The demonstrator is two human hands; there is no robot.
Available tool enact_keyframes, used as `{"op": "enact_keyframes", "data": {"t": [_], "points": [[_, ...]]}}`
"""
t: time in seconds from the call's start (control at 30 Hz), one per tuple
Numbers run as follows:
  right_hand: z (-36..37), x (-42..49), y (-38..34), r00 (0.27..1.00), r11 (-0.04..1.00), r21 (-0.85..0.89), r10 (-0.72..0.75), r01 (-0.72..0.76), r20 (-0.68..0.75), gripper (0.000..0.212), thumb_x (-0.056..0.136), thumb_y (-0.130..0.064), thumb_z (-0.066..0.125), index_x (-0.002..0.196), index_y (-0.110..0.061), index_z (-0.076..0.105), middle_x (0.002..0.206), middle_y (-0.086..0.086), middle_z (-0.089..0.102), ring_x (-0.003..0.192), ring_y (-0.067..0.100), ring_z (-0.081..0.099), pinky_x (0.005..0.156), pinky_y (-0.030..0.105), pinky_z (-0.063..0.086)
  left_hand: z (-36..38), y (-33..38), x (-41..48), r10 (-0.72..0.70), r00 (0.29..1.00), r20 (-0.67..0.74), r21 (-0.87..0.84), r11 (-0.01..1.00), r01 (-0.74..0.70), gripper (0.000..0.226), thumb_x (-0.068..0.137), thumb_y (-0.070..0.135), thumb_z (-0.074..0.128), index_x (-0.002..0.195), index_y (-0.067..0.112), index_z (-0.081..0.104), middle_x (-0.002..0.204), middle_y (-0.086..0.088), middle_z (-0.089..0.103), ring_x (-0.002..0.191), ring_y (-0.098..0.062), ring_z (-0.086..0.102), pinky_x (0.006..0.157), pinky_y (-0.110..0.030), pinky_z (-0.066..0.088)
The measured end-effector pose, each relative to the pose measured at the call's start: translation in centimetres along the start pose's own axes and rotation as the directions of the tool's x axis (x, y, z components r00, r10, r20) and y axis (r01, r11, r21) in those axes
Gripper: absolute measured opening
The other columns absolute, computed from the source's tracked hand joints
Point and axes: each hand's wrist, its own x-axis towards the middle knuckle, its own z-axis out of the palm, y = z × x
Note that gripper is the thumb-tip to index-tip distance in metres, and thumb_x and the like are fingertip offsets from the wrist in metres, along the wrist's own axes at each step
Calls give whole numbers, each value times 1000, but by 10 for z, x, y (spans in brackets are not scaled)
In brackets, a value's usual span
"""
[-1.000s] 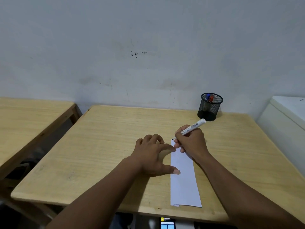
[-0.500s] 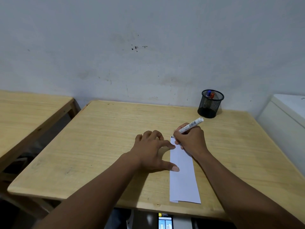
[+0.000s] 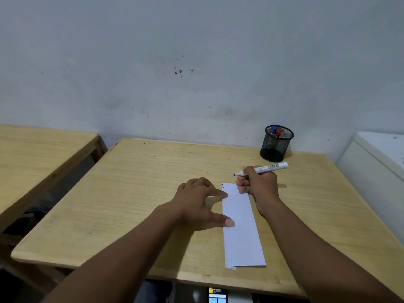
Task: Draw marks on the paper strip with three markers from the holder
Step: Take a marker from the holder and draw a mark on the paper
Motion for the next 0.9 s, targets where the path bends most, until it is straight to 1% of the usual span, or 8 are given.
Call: {"op": "enact_keyframes", "data": {"t": [0.1, 0.2, 0.33, 0.57, 0.63, 0.7, 0.77, 0.9], "points": [[0, 3, -7, 996, 993, 90, 76, -79, 41, 17, 94, -15, 67, 96, 2, 70, 75, 18, 72, 60, 24, 70, 52, 32, 58, -15, -5, 2, -12, 1000, -13, -197, 980, 9, 94, 55, 83, 75, 141, 53, 51, 128, 10, 55, 117, -11, 55, 106, -35, 46], [0, 4, -15, 993, 994, 48, 100, -103, 64, 20, 95, -19, 68, 96, 1, 71, 76, 17, 72, 56, 23, 69, 49, 31, 55, -29, -10, 3, -41, 995, -95, -295, 956, 11, 87, 63, 65, 86, 142, 47, 53, 124, 7, 56, 101, -9, 62, 95, -28, 50], [0, 9, -35, 997, 998, 20, 65, -66, 47, 18, 94, -20, 68, 89, -3, 70, 71, 14, 69, 47, 21, 62, 45, 27, 45, -37, -20, 6, -95, 992, -87, -187, 979, 77, 72, 70, 52, 87, 135, 43, 59, 121, 5, 59, 97, -13, 61, 96, -36, 52], [-7, 23, -79, 993, 996, -93, -7, 18, 118, 16, 95, -22, 66, 91, -7, 69, 77, 12, 68, 46, 17, 63, 42, 24, 46, -37, -22, 17, -86, 992, -89, -76, 994, 80, 21, 85, 28, 77, 105, 28, 79, 94, 8, 74, 87, -9, 63, 77, -24, 49], [-10, 23, -86, 988, 995, -98, 10, 5, 155, 17, 95, -22, 66, 94, -5, 69, 79, 14, 68, 49, 19, 64, 46, 26, 48, -35, -24, 21, -86, 989, -117, -87, 993, 76, 10, 85, 21, 76, 93, 24, 82, 90, 8, 78, 80, -5, 63, 70, -19, 45], [-13, 23, -91, 984, 997, -82, 28, -13, 175, 15, 94, -19, 64, 90, -5, 68, 77, 14, 69, 52, 21, 65, 49, 28, 49, -37, -22, 24, -101, 978, -181, -208, 976, 63, 8, 85, 17, 76, 80, 22, 80, 75, 11, 78, 69, 0, 64, 65, -17, 45], [-15, 23, -96, 981, 998, -57, 44, -34, 188, 14, 92, -16, 61, 86, -5, 68, 76, 13, 70, 56, 24, 66, 52, 29, 50, -47, -14, 28, -160, 952, -259, -449, 893, 28, 12, 85, 19, 79, 74, 18, 79, 62, 12, 75, 57, 2, 63, 59, -17, 48], [-18, 22, -105, 969, 999, -1, 51, -52, 242, 15, 93, -15, 60, 88, -3, 68, 76, 14, 72, 61, 25, 68, 53, 29, 48, -76, 18, 42, -285, 905, -316, -825, 553, -114, 15, 87, 24, 80, 86, 9, 79, 87, -7, 81, 64, -14, 69, 66, -29, 54]]}}
